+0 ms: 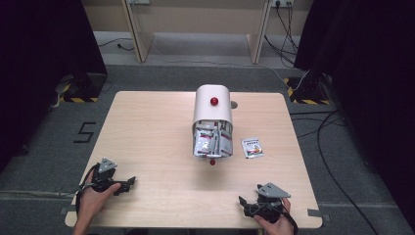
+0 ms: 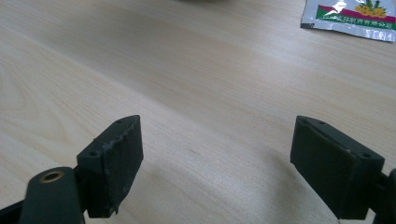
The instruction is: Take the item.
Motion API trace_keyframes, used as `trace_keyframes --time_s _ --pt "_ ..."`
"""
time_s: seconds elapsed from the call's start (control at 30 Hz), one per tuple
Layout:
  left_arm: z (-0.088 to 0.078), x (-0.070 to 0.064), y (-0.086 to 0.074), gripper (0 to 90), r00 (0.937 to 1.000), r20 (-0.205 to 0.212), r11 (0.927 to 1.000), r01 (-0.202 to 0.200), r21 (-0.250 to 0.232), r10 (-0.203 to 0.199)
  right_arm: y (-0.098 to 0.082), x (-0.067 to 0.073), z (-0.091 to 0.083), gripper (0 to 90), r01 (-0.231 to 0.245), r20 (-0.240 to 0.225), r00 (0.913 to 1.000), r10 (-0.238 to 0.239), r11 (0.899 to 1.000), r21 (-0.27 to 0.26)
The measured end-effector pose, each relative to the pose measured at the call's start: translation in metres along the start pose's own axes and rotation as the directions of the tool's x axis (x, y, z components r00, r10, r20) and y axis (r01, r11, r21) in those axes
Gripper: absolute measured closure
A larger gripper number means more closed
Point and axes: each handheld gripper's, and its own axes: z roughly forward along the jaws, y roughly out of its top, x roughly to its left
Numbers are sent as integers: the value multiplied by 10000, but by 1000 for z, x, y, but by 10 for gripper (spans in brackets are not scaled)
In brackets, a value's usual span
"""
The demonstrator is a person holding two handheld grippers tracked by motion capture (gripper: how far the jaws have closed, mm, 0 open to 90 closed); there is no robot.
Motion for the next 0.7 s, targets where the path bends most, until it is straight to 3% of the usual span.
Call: trace_keyframes --time_s 0.7 --pt "0 0 0 0 10000 2 10000 -2 2 2 -9 6 -2 168 333 33 9994 -333 9993 150"
